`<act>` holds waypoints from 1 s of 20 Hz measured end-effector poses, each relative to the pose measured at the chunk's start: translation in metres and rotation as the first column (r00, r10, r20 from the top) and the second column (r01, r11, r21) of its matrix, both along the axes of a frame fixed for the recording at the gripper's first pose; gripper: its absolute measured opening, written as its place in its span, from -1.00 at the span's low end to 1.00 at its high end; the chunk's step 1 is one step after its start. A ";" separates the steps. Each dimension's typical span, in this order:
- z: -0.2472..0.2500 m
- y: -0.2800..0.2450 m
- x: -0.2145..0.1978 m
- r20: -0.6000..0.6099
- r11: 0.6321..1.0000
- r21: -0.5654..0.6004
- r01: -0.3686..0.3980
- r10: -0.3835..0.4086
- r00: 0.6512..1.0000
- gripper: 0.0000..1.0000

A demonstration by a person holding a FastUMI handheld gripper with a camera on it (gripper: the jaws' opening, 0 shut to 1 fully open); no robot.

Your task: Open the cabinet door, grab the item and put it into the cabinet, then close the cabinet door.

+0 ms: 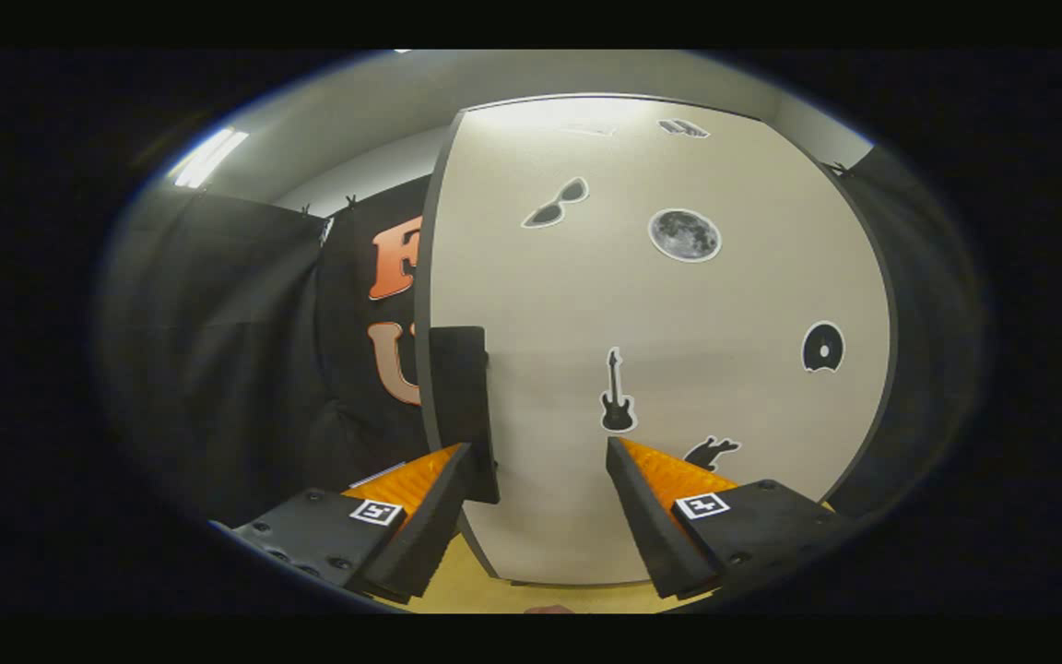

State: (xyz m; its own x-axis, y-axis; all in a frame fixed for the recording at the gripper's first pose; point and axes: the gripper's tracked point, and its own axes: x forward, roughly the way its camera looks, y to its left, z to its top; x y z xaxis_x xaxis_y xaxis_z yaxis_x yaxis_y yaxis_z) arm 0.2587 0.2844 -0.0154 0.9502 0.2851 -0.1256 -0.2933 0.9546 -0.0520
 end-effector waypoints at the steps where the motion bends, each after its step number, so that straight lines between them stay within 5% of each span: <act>1: 0.001 -0.002 -0.002 0.001 1.000 -0.002 0.002 -0.002 1.000 0.85; 10: 0.017 -0.036 -0.026 0.024 1.000 -0.004 0.007 -0.007 1.000 0.84; 20: 0.058 -0.134 -0.079 0.067 0.997 -0.016 0.076 -0.075 0.995 0.84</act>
State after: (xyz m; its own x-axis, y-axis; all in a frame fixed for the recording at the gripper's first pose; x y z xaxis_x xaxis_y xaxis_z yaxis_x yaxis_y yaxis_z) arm 0.1801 0.1505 0.0427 0.9752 0.2109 -0.0666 -0.2162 0.9725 -0.0865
